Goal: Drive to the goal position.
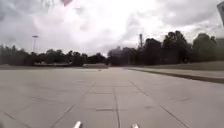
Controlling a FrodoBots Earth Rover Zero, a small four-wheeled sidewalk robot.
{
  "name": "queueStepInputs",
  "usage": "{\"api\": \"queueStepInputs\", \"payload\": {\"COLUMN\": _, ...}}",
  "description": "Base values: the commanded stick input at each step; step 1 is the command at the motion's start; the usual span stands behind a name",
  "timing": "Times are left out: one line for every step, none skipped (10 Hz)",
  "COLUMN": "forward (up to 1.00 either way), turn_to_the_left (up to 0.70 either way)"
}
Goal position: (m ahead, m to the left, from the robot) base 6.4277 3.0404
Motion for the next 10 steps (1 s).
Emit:
{"api": "queueStepInputs", "payload": {"forward": 1.00, "turn_to_the_left": 0.00}}
{"api": "queueStepInputs", "payload": {"forward": 1.00, "turn_to_the_left": 0.00}}
{"api": "queueStepInputs", "payload": {"forward": 1.00, "turn_to_the_left": 0.00}}
{"api": "queueStepInputs", "payload": {"forward": 1.00, "turn_to_the_left": 0.00}}
{"api": "queueStepInputs", "payload": {"forward": 1.00, "turn_to_the_left": 0.00}}
{"api": "queueStepInputs", "payload": {"forward": 1.00, "turn_to_the_left": 0.00}}
{"api": "queueStepInputs", "payload": {"forward": 1.00, "turn_to_the_left": 0.00}}
{"api": "queueStepInputs", "payload": {"forward": 1.00, "turn_to_the_left": 0.00}}
{"api": "queueStepInputs", "payload": {"forward": 1.00, "turn_to_the_left": 0.00}}
{"api": "queueStepInputs", "payload": {"forward": 1.00, "turn_to_the_left": 0.00}}
